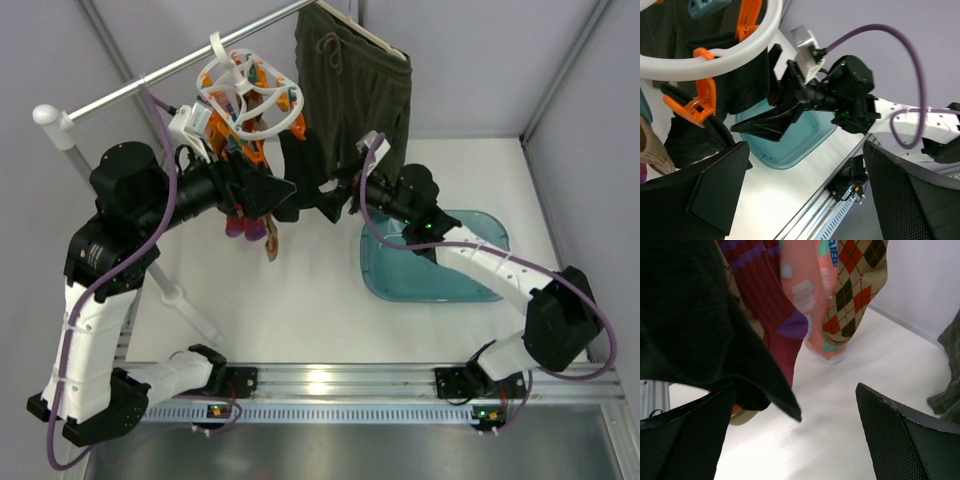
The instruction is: Remove the socks clipped to the hanger
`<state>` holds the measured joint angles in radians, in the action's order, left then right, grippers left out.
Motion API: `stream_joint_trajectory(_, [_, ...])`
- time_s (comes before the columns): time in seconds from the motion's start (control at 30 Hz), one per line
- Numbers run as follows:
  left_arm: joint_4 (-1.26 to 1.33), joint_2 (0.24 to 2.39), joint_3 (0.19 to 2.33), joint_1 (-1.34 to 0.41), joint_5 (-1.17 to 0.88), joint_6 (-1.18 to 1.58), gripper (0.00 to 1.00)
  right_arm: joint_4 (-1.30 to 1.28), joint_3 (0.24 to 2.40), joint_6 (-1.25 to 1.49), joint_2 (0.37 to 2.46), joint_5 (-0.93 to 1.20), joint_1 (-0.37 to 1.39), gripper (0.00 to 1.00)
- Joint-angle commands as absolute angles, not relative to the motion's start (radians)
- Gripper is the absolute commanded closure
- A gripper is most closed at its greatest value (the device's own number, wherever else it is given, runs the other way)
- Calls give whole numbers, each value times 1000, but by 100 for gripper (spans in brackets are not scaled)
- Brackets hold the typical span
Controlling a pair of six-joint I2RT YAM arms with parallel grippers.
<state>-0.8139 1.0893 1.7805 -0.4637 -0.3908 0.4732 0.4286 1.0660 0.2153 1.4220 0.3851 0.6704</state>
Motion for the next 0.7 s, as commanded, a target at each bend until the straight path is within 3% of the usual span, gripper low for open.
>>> stream_joint_trajectory(0.0, [-778,1084,1845,-485,-383,495,1,567,1150,153,1472,405,686,1])
stream_joint_trajectory(0.13, [-775,1114,1858,-550,-381,511,1,627,1172,146,1532,420,707,9])
stream_joint_trajectory(0.23, [-776,1141,1896,-689,-275,508,2,653,1180,130,1555,410,739,28])
stream_joint_trajectory(0.27, [-773,1169,1910,-733,-220,494,2,661,1178,133,1555,407,753,45])
stream_joint_trajectory(0.3, [-776,1187,1928,-780,-166,483,2,684,1158,141,1552,399,756,54])
stream_joint_trajectory(0.33, [-781,1206,1963,-883,-29,442,2,701,1141,155,1534,375,765,74])
stream_joint_trajectory(0.4, [-782,1253,1991,-984,121,402,1,754,1076,161,1510,333,779,90])
stream_joint_trajectory(0.5, [-779,1273,2016,-1087,325,376,1,769,1014,175,1453,282,802,100])
stream_joint_trajectory(0.67, [-781,1287,2022,-1107,665,348,2,798,931,193,1401,227,818,100])
